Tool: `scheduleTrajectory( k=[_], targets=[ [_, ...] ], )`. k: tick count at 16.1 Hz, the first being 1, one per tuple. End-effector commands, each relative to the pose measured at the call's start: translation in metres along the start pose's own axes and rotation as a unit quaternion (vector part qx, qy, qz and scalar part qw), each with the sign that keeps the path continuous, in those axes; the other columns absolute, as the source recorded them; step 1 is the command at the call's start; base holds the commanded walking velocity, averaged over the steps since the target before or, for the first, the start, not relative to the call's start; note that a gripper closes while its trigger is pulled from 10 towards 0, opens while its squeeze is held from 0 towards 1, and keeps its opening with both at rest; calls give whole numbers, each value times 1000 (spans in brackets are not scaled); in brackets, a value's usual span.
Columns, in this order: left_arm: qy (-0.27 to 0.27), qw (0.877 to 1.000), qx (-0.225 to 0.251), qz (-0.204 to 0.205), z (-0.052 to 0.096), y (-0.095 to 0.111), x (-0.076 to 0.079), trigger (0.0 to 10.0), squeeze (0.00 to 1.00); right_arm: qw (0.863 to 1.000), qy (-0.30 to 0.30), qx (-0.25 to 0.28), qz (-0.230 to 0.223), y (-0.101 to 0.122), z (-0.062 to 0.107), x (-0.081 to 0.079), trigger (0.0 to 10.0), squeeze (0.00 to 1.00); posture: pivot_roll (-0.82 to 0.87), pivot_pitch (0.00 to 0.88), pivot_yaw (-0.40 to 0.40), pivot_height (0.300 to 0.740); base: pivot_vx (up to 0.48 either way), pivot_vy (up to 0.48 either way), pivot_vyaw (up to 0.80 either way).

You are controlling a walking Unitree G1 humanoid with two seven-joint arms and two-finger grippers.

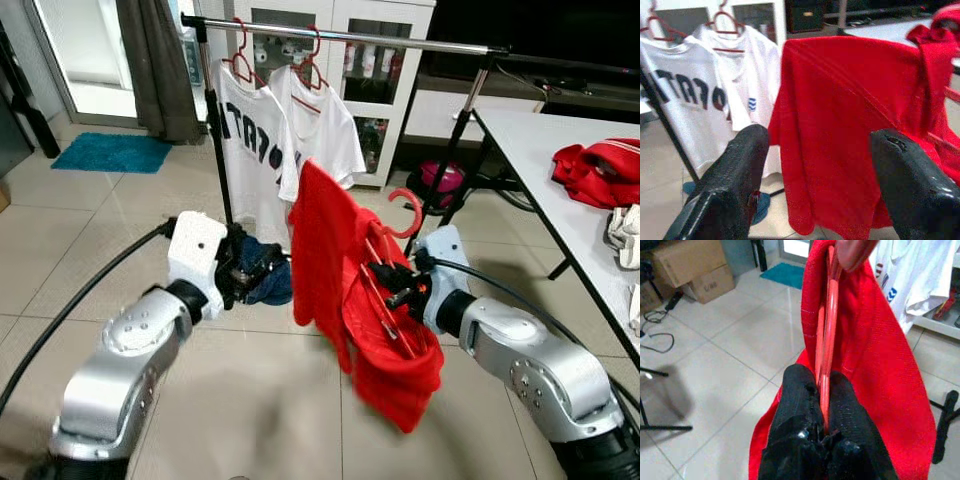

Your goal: Hang hanger

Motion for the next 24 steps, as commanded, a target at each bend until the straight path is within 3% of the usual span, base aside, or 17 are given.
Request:
scheduleTrajectory(
  k=[1,2,3,5,6,7,9,11,12,13,16,18,19,20,21,23,24],
  targets=[
    [-15,1000,2,-14,-4,3,1,10000,0,1000,5,15,25,14,2,-2,10000,0,-81,0,-41,740,0,0,0],
    [-15,1000,10,-7,-5,7,-4,10000,0,999,1,14,37,18,3,0,10000,0,-83,0,-37,740,0,0,0],
    [-44,999,24,17,-11,12,3,10000,0,999,-4,11,45,20,2,1,10000,0,-85,0,-33,740,0,0,0],
    [-135,981,62,126,-20,22,27,10000,0,998,1,3,57,23,1,-4,10000,0,-87,0,-33,740,0,0,0],
    [-157,974,64,149,-21,23,31,10000,0,998,5,1,62,25,1,-7,10000,0,-92,0,-27,740,0,0,0],
    [-166,973,62,151,-24,21,32,10000,0,998,9,1,65,27,1,-9,10000,0,-92,0,-27,740,0,0,0],
    [-154,983,42,96,-34,13,23,10000,0,997,24,6,77,34,2,-16,10000,0,-107,0,-8,740,0,0,0],
    [-135,986,73,63,-25,27,4,10000,0,996,27,8,80,35,9,-14,10000,0,-114,0,2,740,0,0,0],
    [-133,985,84,70,-18,34,-4,10000,271,996,26,6,81,34,13,-11,10000,0,-114,0,1,740,0,0,0],
    [-119,987,90,65,-10,37,-15,10000,1000,996,29,4,80,33,16,-9,10000,0,-111,0,0,740,0,0,0],
    [-20,998,58,16,11,26,-74,10000,1000,992,94,11,79,39,29,-12,10000,0,-98,0,-13,740,0,0,0],
    [13,999,30,13,12,14,-86,10000,984,989,117,16,83,43,34,-12,10000,0,-93,0,-16,740,0,0,0],
    [22,999,21,20,10,8,-86,10000,0,988,126,19,85,45,36,-12,10000,0,-93,0,-16,740,0,0,0],
    [22,999,20,30,8,4,-83,10000,0,987,137,24,85,48,37,-14,10000,0,-93,0,-16,740,0,0,0],
    [12,999,24,40,6,1,-78,9137,0,985,149,30,84,51,40,-17,10000,0,-93,0,-16,740,0,0,0],
    [-20,998,26,49,-2,-4,-70,0,0,980,176,37,84,54,44,-24,10000,0,-95,0,-21,740,0,0,0],
    [-35,998,24,50,-6,-5,-66,0,0,978,184,38,87,54,45,-27,10000,0,-98,0,-18,740,0,0,0]
  ],
)
Point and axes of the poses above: a point about 5 cm out from each wrist's last joint towards the gripper, its own z axis pointing back from the gripper into the wrist, its own y axis along the axis of the wrist's last joint, x = y × z, the point moved 3 cm from there along -z, pointing out of the wrist towards the gripper, and after that the axes turned 2 degrees about z, right-handed, at the moved point
